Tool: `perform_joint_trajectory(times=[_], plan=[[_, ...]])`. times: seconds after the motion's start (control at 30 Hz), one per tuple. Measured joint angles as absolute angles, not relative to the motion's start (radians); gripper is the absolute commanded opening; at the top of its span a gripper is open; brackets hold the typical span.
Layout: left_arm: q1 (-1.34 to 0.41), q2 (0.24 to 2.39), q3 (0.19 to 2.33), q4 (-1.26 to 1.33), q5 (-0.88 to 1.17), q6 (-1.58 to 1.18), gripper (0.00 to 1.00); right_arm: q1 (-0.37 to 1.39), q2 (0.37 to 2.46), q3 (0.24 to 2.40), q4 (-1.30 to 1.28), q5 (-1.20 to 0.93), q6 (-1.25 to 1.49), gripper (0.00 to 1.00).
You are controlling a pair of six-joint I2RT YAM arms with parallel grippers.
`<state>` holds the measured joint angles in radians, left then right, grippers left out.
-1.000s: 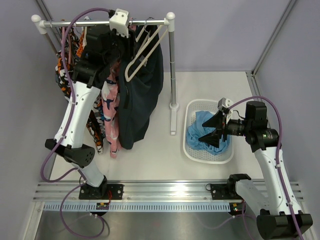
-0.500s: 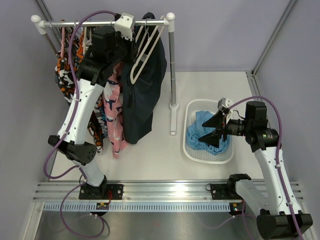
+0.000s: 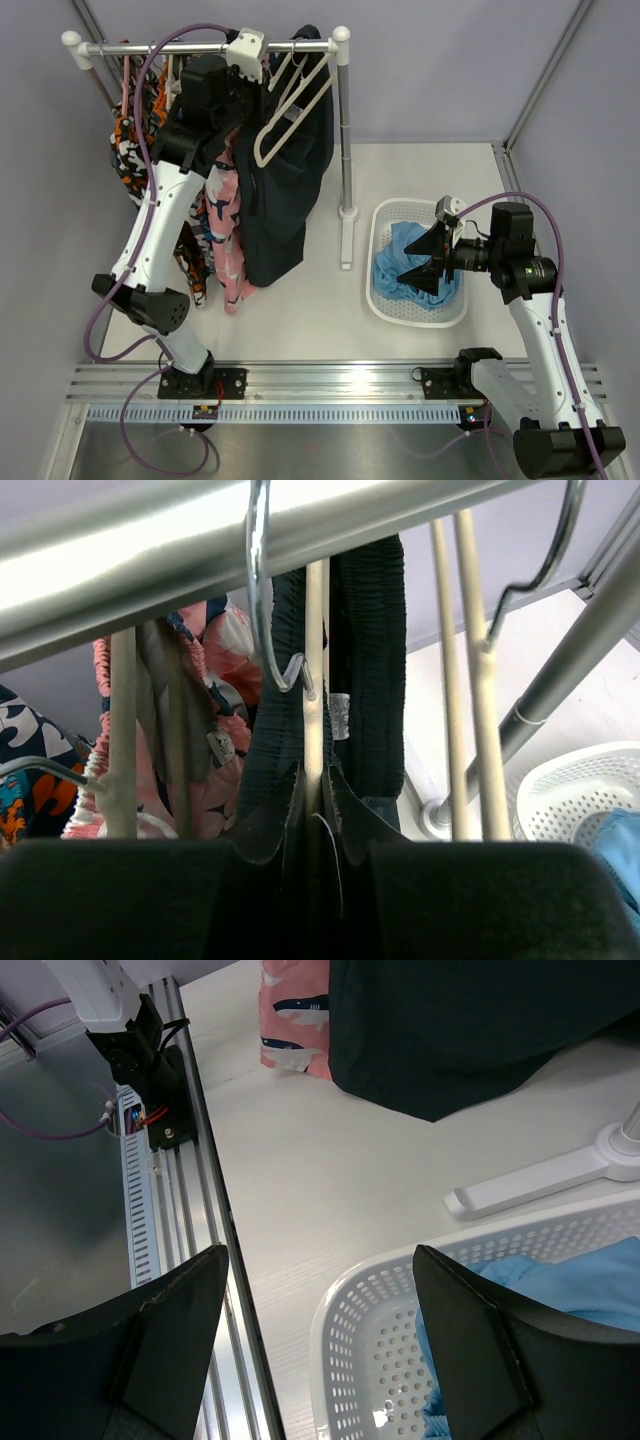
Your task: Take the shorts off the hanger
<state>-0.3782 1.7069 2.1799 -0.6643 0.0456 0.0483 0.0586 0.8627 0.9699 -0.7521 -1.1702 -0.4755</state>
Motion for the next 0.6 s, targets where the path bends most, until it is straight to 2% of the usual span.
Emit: perform_joint_trajectory(times=[0.27, 0.6], plan=[[-0.378, 1.584, 2.073, -0.63, 0.075, 0.021, 0.0, 0.059, 0.865, 0.97, -0.752, -1.17, -0.476, 0.83], [-0.378, 1.498, 2.067, -0.651, 0.093, 0.015, 0.0, 0.059, 0.867, 0.97, -0.752, -1.17, -0.476, 0.83]])
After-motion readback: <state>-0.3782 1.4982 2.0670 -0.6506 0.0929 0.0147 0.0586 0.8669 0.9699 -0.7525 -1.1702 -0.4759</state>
